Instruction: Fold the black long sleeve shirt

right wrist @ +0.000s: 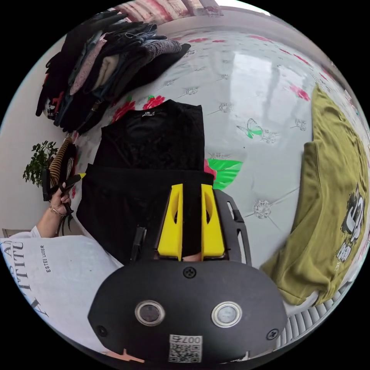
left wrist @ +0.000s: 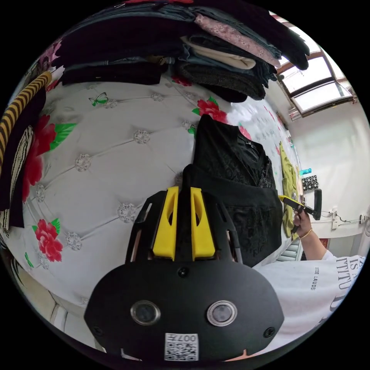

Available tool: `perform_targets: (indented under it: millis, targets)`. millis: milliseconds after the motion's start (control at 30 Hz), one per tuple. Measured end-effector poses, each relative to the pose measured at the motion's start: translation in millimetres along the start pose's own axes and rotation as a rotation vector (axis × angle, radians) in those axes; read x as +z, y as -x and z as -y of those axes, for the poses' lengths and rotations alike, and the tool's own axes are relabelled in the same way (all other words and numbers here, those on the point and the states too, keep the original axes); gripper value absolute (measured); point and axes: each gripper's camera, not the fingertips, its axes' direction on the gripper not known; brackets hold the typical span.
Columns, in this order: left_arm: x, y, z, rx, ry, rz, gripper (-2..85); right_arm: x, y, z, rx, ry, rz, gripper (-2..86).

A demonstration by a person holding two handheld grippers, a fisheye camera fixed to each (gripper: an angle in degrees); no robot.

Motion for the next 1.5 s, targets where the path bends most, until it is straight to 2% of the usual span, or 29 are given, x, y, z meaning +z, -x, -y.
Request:
perform_targets:
  millis: [167,333,467,533,600,700,800,933,1033,1133,1267,1367,1500]
  targets:
    - [-39.0,5.0,-48.6,0.019,0.022,0.084,7.6,-50.2,-24.4,-82.6,0.060,-0.052,-0.001,6.3]
    - [-51.1,11.0,-119.2,-0.052,0.094,0.070,8.4,-51.2,-46.5,-170.8,0.138,0.054,-0.005,7.8]
    - [-31.8,4.0,-145.3,-0.092,0.133,0.052,8.4,-24.5,-39.9,-183.4,0.096,0.139,0.036,7.8]
    - [-26.5,-4.6,-144.8,-0.062,0.106,0.107,7.0,-23.7,-28.9,-182.4,0.037,0.122,-0.062,6.6]
    - [-22.6,-9.3,-138.6,-0.036,0.121,0.132,4.0,-24.3,-29.8,-175.3,0.008,0.175,-0.023,5.1]
    - [-25.5,-7.5,-127.4,0.011,0.171,0.064,0.2,-46.9,-47.8,-170.8,0.013,0.163,0.077,3.1]
    - [-48.5,5.7,-115.7,0.016,0.155,-0.045,-0.5,-90.0,-82.7,-169.0,0.084,0.043,0.293,1.9]
    - [-82.8,38.5,-73.5,-0.096,0.095,-0.382,-0.8,-160.4,-125.5,-140.9,0.178,-0.226,0.586,1.3]
    - [-100.2,49.4,-15.2,-0.110,-0.004,-0.508,-0.8,-192.1,-139.2,-88.3,0.175,-0.351,0.697,1.4]
    - [-102.4,45.7,62.5,-0.121,-0.072,-0.497,-0.2,-206.6,-147.9,-17.6,0.188,-0.435,0.729,2.1]
    - [-74.1,41.5,139.0,-0.250,-0.164,-0.394,3.6,-195.1,-160.4,52.9,0.283,-0.509,0.642,3.8]
    - [-49.6,45.2,146.3,-0.308,-0.191,-0.349,7.5,-164.1,-175.6,74.2,0.352,-0.447,0.563,5.8]
    - [-28.2,51.9,114.3,-0.278,-0.173,-0.279,8.8,-114.0,-208.1,34.4,0.461,-0.375,0.492,8.7]
